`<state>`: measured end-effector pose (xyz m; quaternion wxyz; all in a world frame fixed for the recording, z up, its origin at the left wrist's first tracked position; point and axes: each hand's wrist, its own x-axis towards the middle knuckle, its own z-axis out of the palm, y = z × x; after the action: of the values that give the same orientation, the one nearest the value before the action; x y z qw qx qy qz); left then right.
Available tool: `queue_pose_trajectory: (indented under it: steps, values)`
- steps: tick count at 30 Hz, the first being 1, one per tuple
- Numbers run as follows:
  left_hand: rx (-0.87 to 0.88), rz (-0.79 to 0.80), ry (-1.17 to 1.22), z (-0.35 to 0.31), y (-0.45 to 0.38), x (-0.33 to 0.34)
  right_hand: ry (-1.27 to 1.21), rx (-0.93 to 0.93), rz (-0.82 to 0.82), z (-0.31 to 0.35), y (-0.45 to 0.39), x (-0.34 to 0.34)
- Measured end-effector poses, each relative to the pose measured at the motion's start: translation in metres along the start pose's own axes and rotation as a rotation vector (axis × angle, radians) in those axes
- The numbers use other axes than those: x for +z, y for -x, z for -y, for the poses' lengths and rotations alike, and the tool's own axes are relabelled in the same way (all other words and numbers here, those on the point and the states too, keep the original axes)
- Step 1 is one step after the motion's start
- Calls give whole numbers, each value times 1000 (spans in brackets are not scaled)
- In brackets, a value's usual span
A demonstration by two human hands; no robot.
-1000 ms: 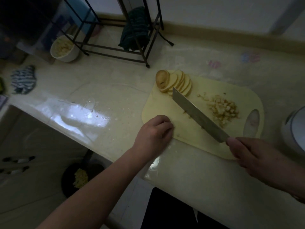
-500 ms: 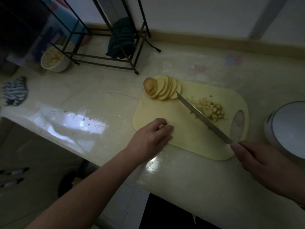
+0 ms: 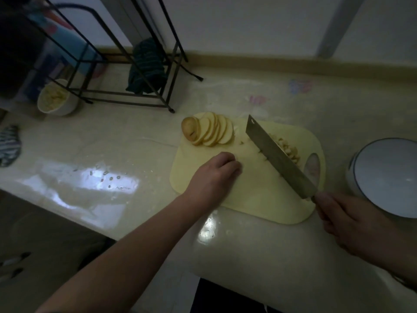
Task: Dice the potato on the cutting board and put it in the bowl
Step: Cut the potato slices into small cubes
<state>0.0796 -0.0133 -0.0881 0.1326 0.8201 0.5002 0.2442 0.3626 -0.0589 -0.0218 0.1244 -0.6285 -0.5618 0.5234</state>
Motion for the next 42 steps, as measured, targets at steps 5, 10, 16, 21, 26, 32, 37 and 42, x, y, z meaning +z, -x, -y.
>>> queue_pose_trajectory:
  steps: [5, 10, 16, 21, 26, 32, 37, 42]
  values:
    - [79, 9, 22, -2, -29, 12, -55, -1, 17, -1, 2, 3]
    - [182, 84, 79, 1, -49, 10, -6, -41, -3, -4, 2, 4]
    - [386, 56, 42, 5, -35, -30, 111, -108, -17, 11, 9, 3]
    - [454, -19, -23, -22, -31, -60, 234, -178, -30, 9, 9, 6]
    - [453, 75, -64, -48, -33, -63, 322, -257, -28, 2, 10, 7]
    - [286, 212, -164, -69, -26, -50, 529, -302, -123, -7, 12, 16]
    - [44, 398, -268, -81, -31, -39, 676, -323, -118, -9, 14, 15]
    - [-63, 496, -283, -82, -35, -33, 850, -391, -138, -5, 19, 12]
